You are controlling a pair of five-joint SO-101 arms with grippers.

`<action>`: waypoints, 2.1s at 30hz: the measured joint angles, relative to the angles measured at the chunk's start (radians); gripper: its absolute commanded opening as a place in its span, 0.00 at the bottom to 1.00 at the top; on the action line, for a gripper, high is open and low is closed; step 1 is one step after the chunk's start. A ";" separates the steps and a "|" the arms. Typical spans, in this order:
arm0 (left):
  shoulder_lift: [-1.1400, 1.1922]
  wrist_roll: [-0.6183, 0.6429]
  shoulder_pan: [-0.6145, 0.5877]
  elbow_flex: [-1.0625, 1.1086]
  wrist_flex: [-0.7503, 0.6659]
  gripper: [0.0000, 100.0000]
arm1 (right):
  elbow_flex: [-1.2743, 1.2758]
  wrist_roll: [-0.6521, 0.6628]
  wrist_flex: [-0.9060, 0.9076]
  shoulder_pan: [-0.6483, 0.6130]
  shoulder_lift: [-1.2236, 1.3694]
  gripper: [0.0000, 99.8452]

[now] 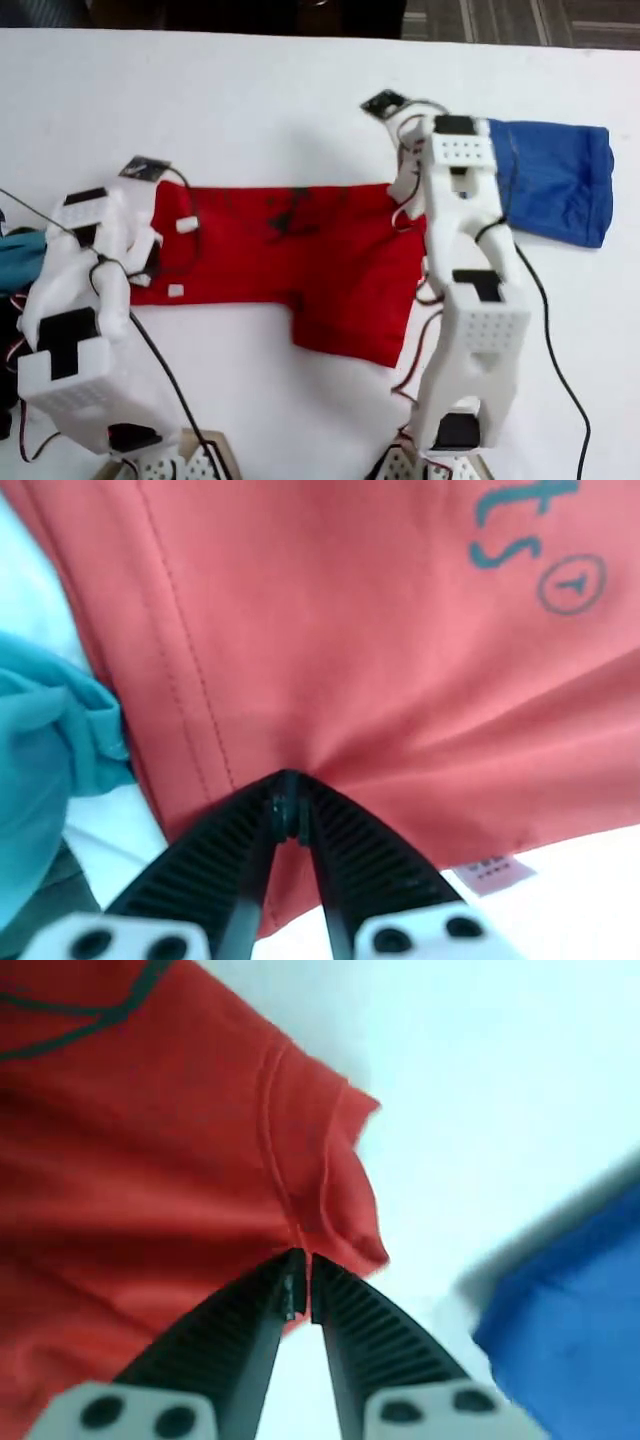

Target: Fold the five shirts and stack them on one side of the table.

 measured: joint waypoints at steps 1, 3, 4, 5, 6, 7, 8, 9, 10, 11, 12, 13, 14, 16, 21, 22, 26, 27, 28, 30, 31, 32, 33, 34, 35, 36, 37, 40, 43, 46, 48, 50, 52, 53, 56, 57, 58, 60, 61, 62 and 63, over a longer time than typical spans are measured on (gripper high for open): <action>-0.003 0.000 0.000 0.015 -0.015 0.03 | 0.028 0.000 0.008 0.002 -0.046 0.02; -0.003 0.002 0.000 0.025 -0.026 0.03 | 0.120 0.000 0.011 0.002 -0.146 0.02; -0.005 0.002 0.000 0.026 -0.028 0.03 | 0.180 0.003 0.008 0.000 -0.198 0.02; -0.005 0.009 0.000 0.028 -0.031 0.03 | 0.253 0.002 -0.008 -0.005 -0.258 0.02; -0.005 0.028 0.000 0.029 -0.032 0.03 | 0.333 0.000 -0.031 -0.011 -0.321 0.02; -0.005 0.046 0.000 0.029 -0.035 0.03 | 0.420 0.000 -0.060 -0.023 -0.385 0.02; -0.005 0.060 0.000 0.029 -0.035 0.03 | 0.511 0.002 -0.092 -0.037 -0.454 0.03; -0.005 0.071 0.000 0.029 -0.037 0.03 | 0.603 0.002 -0.123 -0.054 -0.520 0.03; -0.005 0.075 0.000 0.029 -0.037 0.03 | 0.690 0.002 -0.150 -0.072 -0.589 0.05; -0.005 0.078 0.000 0.029 -0.037 0.03 | 0.775 0.002 -0.170 -0.094 -0.652 0.08; -0.005 0.081 0.000 0.029 -0.037 0.03 | 0.852 0.002 -0.181 -0.118 -0.710 0.11; -0.005 0.083 0.000 0.029 -0.037 0.03 | 0.922 0.002 -0.189 -0.146 -0.758 0.14; -0.005 0.083 0.000 0.029 -0.037 0.03 | 0.985 0.002 -0.195 -0.175 -0.801 0.15; -0.005 0.083 0.000 0.029 -0.037 0.03 | 1.076 0.002 -0.203 -0.227 -0.855 0.15; -0.005 0.084 0.000 0.029 -0.037 0.03 | 1.180 0.002 -0.230 -0.339 -0.891 0.15; -0.005 0.084 0.000 0.029 -0.037 0.03 | 1.192 -0.002 -0.233 -0.359 -0.891 0.15; -0.005 0.084 0.000 0.029 -0.037 0.03 | 1.209 -0.055 -0.236 -0.427 -0.891 0.15; -0.005 0.084 0.000 0.029 -0.037 0.03 | 1.209 -0.061 -0.241 -0.434 -0.891 0.15; -0.005 0.084 0.000 0.029 -0.037 0.03 | 1.209 -0.066 -0.249 -0.439 -0.891 0.15; -0.005 0.084 0.000 0.029 -0.037 0.03 | 1.209 -0.069 -0.258 -0.436 -0.891 0.15; -0.005 0.084 0.000 0.029 -0.037 0.03 | 1.209 -0.069 -0.259 -0.434 -0.891 0.15; -0.005 0.084 0.000 0.029 -0.037 0.03 | 1.209 -0.069 -0.261 -0.434 -0.891 0.15; -0.005 0.084 0.000 0.029 -0.037 0.03 | 1.209 -0.069 -0.261 -0.436 -0.887 0.15; -0.005 0.084 0.000 0.029 -0.037 0.03 | 1.209 -0.069 -0.264 -0.433 -0.875 0.15; -0.005 0.084 0.000 0.029 -0.037 0.03 | 1.209 -0.069 -0.265 -0.428 -0.856 0.15; -0.005 0.084 0.000 0.029 -0.037 0.03 | 1.209 -0.069 -0.265 -0.425 -0.835 0.15; -0.005 0.084 0.000 0.029 -0.037 0.03 | 1.209 -0.069 -0.265 -0.423 -0.816 0.15; -0.005 0.084 0.000 0.029 -0.037 0.03 | 1.209 -0.069 -0.285 -0.428 -0.775 0.15; -0.005 0.084 0.000 0.029 -0.037 0.03 | 1.209 -0.069 -0.298 -0.423 -0.763 0.15; -0.005 0.084 0.000 0.029 -0.037 0.03 | 1.209 -0.069 -0.311 -0.423 -0.763 0.15; -0.005 0.084 0.000 0.029 -0.037 0.03 | 1.209 -0.069 -0.319 -0.423 -0.763 0.15; -0.005 0.084 0.000 0.029 -0.037 0.03 | 1.209 -0.069 -0.331 -0.423 -0.763 0.15; -0.005 0.086 0.000 0.029 -0.037 0.03 | 1.209 -0.069 -0.344 -0.411 -0.758 0.15; -0.005 0.086 0.000 0.029 -0.037 0.03 | 1.209 -0.069 -0.353 -0.400 -0.749 0.15; -0.005 0.086 0.000 0.029 -0.037 0.03 | 1.209 -0.069 -0.377 -0.356 -0.703 0.15; -0.005 0.086 0.000 0.029 -0.037 0.03 | 1.209 -0.069 -0.387 -0.342 -0.681 0.15; -0.005 0.086 0.000 0.029 -0.037 0.03 | 1.206 -0.069 -0.391 -0.328 -0.667 0.15; -0.005 0.086 0.000 0.029 -0.037 0.03 | 1.197 -0.061 -0.404 -0.313 -0.637 0.13; -0.005 0.086 0.000 0.029 -0.037 0.03 | 1.195 -0.051 -0.407 -0.307 -0.626 0.10; -0.005 0.086 0.000 0.029 -0.037 0.03 | 1.195 -0.043 -0.410 -0.304 -0.623 0.06; -0.005 0.086 0.000 0.029 -0.037 0.03 | 1.195 -0.034 -0.414 -0.296 -0.621 0.02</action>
